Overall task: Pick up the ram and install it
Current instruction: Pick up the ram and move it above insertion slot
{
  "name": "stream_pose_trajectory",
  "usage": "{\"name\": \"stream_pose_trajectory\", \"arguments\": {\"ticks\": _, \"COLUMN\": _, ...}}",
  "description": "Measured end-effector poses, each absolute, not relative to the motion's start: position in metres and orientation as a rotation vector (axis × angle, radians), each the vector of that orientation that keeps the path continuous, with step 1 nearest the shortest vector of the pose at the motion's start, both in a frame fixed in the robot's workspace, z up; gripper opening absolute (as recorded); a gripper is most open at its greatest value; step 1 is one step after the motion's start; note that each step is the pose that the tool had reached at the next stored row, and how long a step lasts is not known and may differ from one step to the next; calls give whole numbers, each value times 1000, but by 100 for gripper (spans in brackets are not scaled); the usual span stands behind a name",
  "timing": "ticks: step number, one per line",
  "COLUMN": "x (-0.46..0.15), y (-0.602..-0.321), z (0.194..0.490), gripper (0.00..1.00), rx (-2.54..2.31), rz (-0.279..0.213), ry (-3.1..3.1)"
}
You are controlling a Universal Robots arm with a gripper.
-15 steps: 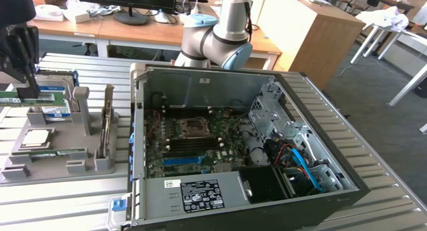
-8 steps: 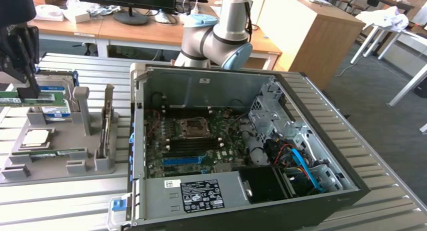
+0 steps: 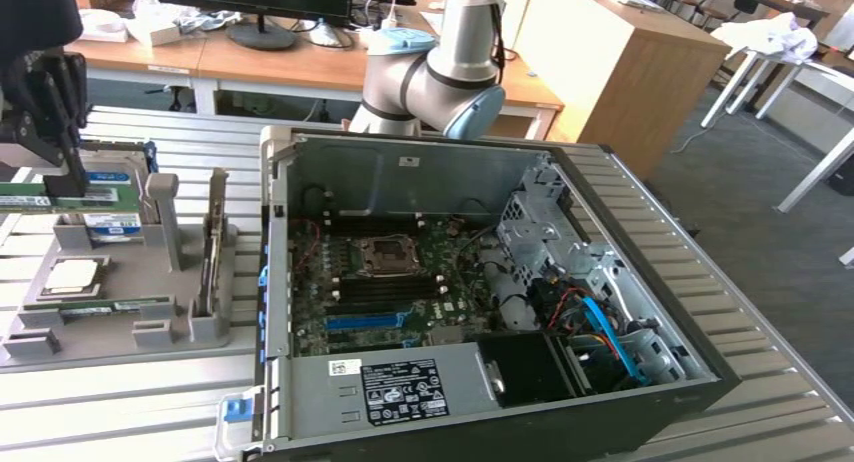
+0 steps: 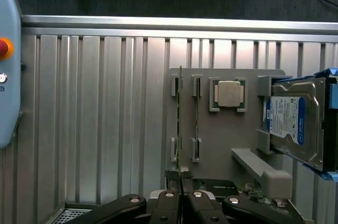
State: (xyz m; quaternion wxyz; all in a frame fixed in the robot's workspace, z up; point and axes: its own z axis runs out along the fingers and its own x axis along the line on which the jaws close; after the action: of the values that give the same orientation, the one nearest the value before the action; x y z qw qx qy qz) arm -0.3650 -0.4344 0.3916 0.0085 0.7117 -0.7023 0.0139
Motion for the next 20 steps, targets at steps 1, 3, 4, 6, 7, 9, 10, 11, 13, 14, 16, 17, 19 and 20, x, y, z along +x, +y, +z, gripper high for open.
{"name": "stream_pose_trajectory", "arguments": {"ticks": 1, "x": -364, "y": -434, "z": 392, "gripper": 12, "rx": 2224, "rz": 43, "ry": -2195}}
{"name": "stream_pose_trajectory", "arguments": {"ticks": 3, "x": -361, "y": -434, "z": 392, "gripper": 12, "rx": 2224, "rz": 43, "ry": -2195}}
{"name": "stream_pose_trajectory", "arguments": {"ticks": 4, "x": -360, "y": -434, "z": 392, "gripper": 12, "rx": 2224, "rz": 43, "ry": -2195}}
{"name": "stream_pose_trajectory", "arguments": {"ticks": 6, "x": -357, "y": -434, "z": 392, "gripper": 12, "rx": 2224, "rz": 43, "ry": -2195}}
{"name": "stream_pose_trajectory", "arguments": {"ticks": 7, "x": -355, "y": -434, "z": 392, "gripper": 12, "rx": 2224, "rz": 43, "ry": -2195}}
{"name": "stream_pose_trajectory", "arguments": {"ticks": 9, "x": -352, "y": -434, "z": 392, "gripper": 12, "rx": 2224, "rz": 43, "ry": -2195}}
{"name": "stream_pose_trajectory", "arguments": {"ticks": 10, "x": -351, "y": -434, "z": 392, "gripper": 12, "rx": 2224, "rz": 43, "ry": -2195}}
{"name": "stream_pose_trajectory", "arguments": {"ticks": 11, "x": -349, "y": -434, "z": 392, "gripper": 12, "rx": 2224, "rz": 43, "ry": -2194}}
{"name": "stream_pose_trajectory", "arguments": {"ticks": 13, "x": -346, "y": -434, "z": 392, "gripper": 12, "rx": 2224, "rz": 43, "ry": -2195}}
{"name": "stream_pose_trajectory", "arguments": {"ticks": 14, "x": -345, "y": -434, "z": 392, "gripper": 12, "rx": 2224, "rz": 43, "ry": -2195}}
{"name": "stream_pose_trajectory", "arguments": {"ticks": 16, "x": -342, "y": -434, "z": 392, "gripper": 12, "rx": 2224, "rz": 43, "ry": -2195}}
{"name": "stream_pose_trajectory", "arguments": {"ticks": 17, "x": -340, "y": -434, "z": 392, "gripper": 12, "rx": 2224, "rz": 43, "ry": -2195}}
{"name": "stream_pose_trajectory", "arguments": {"ticks": 19, "x": -337, "y": -434, "z": 392, "gripper": 12, "rx": 2224, "rz": 43, "ry": -2195}}
{"name": "stream_pose_trajectory", "arguments": {"ticks": 20, "x": -336, "y": -434, "z": 392, "gripper": 12, "rx": 2224, "rz": 43, "ry": -2195}}
